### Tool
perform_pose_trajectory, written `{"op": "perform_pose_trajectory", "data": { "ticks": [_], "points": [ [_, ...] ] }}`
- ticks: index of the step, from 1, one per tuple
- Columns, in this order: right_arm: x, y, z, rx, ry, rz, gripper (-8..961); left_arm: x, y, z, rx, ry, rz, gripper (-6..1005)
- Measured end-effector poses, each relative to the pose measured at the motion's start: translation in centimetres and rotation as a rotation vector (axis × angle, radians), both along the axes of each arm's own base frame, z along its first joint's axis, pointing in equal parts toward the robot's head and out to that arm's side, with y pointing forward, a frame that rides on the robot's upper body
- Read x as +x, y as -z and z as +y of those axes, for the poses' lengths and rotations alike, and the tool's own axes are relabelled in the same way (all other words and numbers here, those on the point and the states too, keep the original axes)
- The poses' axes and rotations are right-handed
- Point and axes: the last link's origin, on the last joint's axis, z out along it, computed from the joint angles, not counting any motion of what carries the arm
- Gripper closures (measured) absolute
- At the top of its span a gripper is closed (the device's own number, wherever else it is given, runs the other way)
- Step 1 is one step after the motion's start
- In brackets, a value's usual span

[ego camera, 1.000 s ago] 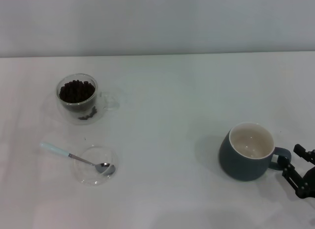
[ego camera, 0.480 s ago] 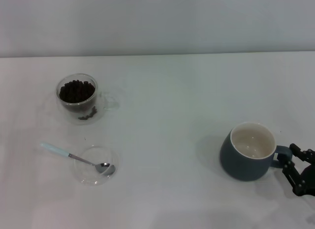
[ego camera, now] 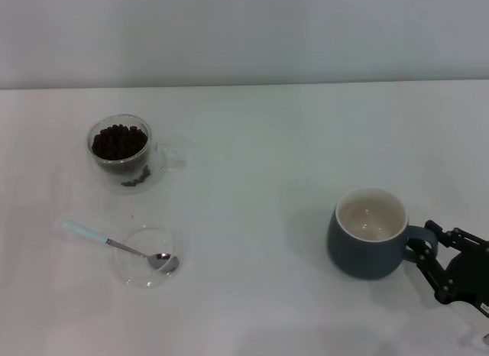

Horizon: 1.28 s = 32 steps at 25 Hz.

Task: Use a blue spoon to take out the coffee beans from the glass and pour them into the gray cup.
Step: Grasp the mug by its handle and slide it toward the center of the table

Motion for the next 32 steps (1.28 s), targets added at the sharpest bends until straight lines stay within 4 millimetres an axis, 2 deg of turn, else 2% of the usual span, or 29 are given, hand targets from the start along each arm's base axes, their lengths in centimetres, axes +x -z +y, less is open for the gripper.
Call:
{"op": "perform_pose_trajectory", "data": {
  "ticks": [9,23,29,32],
  "points": [
    [-0.6,0.6,0.5,-0.041,-0.032,-0.001,650,-0.2,-0.2,-0.3,0.004,-0.004,0.002,347],
    [1.0,0.1,0.8,-0.013,0.059,-0.039,651,0.0,-0.2,-0.1,0.006,0.003,0.004,348],
    [0.8,0.3,1.1,-0.027,0.053,-0.05,651,0.0,-0.2,0.0,0.006,0.005,0.006,347],
    [0.6,0.4,1.3,-0.027,0.042,-0.047,736,-0.1,-0.2,-0.1,0.005,0.001,0.005,347]
  ]
}}
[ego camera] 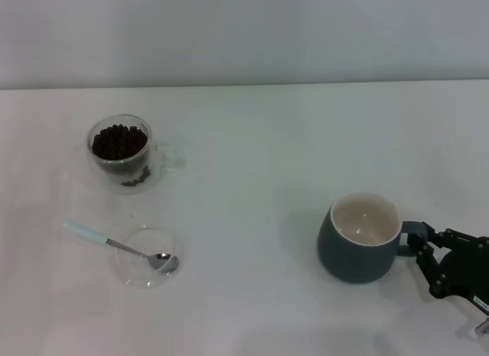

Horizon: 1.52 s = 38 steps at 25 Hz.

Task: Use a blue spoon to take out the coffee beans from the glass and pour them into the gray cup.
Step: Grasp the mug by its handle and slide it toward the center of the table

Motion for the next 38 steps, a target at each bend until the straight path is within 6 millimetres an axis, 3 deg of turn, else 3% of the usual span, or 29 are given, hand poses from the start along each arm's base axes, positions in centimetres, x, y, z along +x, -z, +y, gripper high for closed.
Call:
{"op": "perform_pose_trajectory", "data": {
  "ticks": [2,38],
  "points": [
    [-0.4,0.2,0.1,-0.009,-0.019,0.002,793,0.0,0.0,0.0,0.0,-0.001,-0.001,347],
    [-6.4,4.5,2.6,-0.18,-0.249,0.0,815,-0.3,0.8,-0.8,-0.019,-0.012,-0.011,347]
  ]
}}
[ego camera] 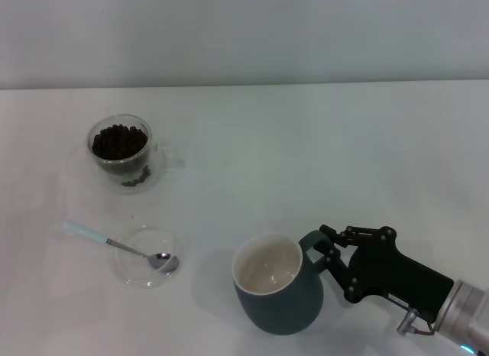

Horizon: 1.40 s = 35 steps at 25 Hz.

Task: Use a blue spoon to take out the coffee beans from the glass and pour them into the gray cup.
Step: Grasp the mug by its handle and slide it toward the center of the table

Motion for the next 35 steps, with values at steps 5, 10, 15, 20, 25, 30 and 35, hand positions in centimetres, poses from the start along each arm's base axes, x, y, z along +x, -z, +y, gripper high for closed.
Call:
{"op": "perform_pose_trajectory", "data": {
  "ticks": [5,10,15,20,25,30,35],
  "points": [
    [0.0,0.1,0.1,-0.004,-0.008,-0.012,818,0.0,0.0,0.0,-0.001,-0.001,0.0,347],
    [0.4,0.0,0.1,-0.008,0.002,-0.031,792,0.0,0.0,0.0,-0.001,0.0,0.001,347],
    [0.9,-0.3,0.0,-0.01,0.01,-0.041,754,0.0,-0.1,0.1,0.0,0.003,0.003,347],
    [1.1,-0.6,0.0,0.0,0.011,-0.034,686,0.0,-0.4,0.2,0.008,0.005,0.007,348],
    [1.3,-0.9,-0.5,0.003,0.008,-0.022,584,-0.1,-0.6,0.2,0.014,0.001,0.01,348],
    [1.6,-1.3,-0.8,0.014,0.012,-0.005,502,0.0,-0.6,0.3,0.016,0.003,0.014,348],
    [2.0,-1.9,-1.6,0.025,0.015,0.015,500,0.1,-0.6,0.4,0.015,0.007,0.016,348]
  ]
}}
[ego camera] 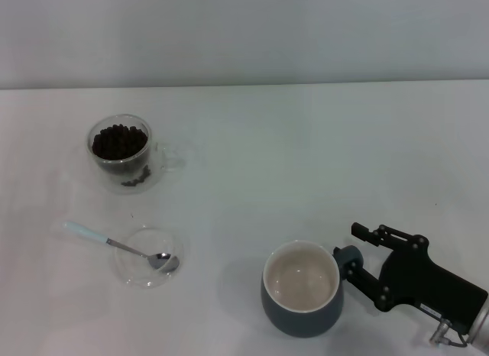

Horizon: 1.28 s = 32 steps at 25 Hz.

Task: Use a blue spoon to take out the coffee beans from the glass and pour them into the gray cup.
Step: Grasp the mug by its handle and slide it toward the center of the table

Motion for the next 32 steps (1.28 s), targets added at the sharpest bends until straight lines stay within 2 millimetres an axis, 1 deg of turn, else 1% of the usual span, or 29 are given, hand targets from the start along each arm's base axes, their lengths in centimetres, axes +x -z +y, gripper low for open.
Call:
{"op": "perform_pose_trajectory", "data": {
  "ticks": [4,19,23,28,32],
  "points": [
    [0.4,-0.1,-0.3,-0.004,0.01,-0.005,501,0.0,0.0,0.0,-0.001,0.001,0.0,348],
    [1.3,0.2,-0.4,-0.023,0.043,-0.048,500,0.0,0.0,0.1,-0.001,-0.002,-0.001,348],
    [1.5,0.1,-0.7,-0.017,0.04,-0.06,500,-0.1,0.0,0.1,-0.002,-0.007,-0.003,348],
    [1.4,0.0,-1.2,-0.011,0.028,-0.042,500,-0.1,0.0,0.0,-0.001,-0.009,-0.001,348],
    [1.6,-0.4,-1.8,-0.009,0.029,-0.03,500,-0.2,-0.1,0.0,0.0,-0.01,0.001,348]
  ]
}}
